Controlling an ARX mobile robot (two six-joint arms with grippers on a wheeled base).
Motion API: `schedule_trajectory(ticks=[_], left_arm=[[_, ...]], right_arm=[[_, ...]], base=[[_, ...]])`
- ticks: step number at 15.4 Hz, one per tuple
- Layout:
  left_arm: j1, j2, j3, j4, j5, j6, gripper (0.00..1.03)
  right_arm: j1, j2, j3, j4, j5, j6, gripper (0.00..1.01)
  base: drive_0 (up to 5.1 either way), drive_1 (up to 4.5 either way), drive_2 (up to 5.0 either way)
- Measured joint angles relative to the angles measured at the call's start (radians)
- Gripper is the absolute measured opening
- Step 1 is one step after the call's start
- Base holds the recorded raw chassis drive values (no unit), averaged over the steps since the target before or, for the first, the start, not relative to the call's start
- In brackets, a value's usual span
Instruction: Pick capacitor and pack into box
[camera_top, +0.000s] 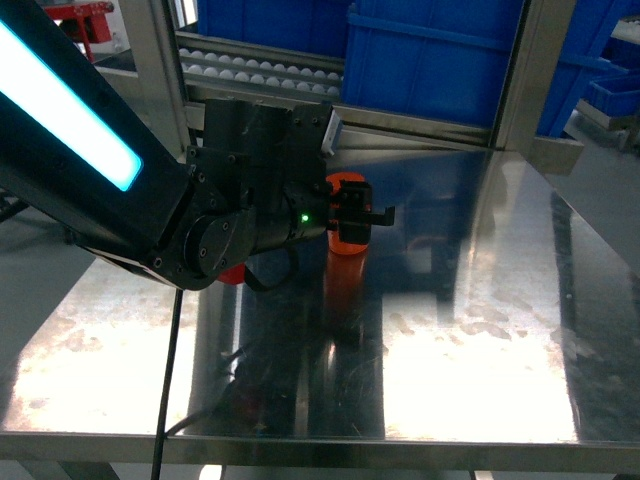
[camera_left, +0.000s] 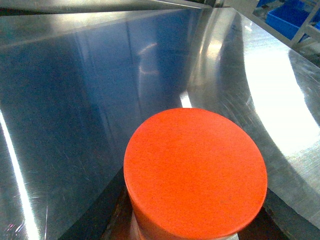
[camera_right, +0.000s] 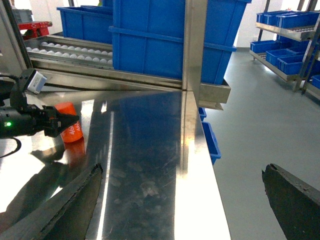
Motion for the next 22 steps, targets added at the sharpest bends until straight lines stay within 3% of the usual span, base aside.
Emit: schedule_trajectory(ticks=[1,4,7,10,13,14,18,20,22], left_arm=[[0.001,-0.004,-0.006,0.006,-0.010,-0.003,0.46],[0.052,-0.243,-0.258,0.174,-0.072,0.022,0.46],[0.170,-0.693,-0.594,0.336,-0.168,0.050,0.46],[0.199,-1.132,-0.953,0.200,-0.253,0.062,0.46],[0.148,-1.547,-1.122,-0.007,-0.405,0.065,0.46],[0.133,-1.619,-1.144,-0.060,-0.430,0.061,0.46],[0.128,-1.627,-1.150,-0.065,-0.437,0.058,0.46],[0.164,-1.691,-1.153,-0.217,-0.389,0.085,0.45],[0.214,-1.753,-1.217,-0.220,-0.350,0.092,0.45]], right_arm=[[0.000,0.000,0.000,0.000,0.000,0.000,0.98],[0.000,0.000,0.000,0.000,0.000,0.000,0.98],[0.000,0.000,0.000,0.000,0.000,0.000,0.98],[0.000,0.000,0.000,0.000,0.000,0.000,0.98],[0.000,0.000,0.000,0.000,0.000,0.000,0.98],[0.000,0.000,0.000,0.000,0.000,0.000,0.98],[0.000,0.000,0.000,0.000,0.000,0.000,0.98],[0.000,0.000,0.000,0.000,0.000,0.000,0.98],[0.000,0.000,0.000,0.000,0.000,0.000,0.98]], base=[[0.0,0.00,0.0],[0.0,0.00,0.0],[0.0,0.00,0.0],[0.0,0.00,0.0],[0.0,0.00,0.0],[0.0,0.00,0.0],[0.0,0.00,0.0],[0.0,0.00,0.0],[0.0,0.00,0.0]])
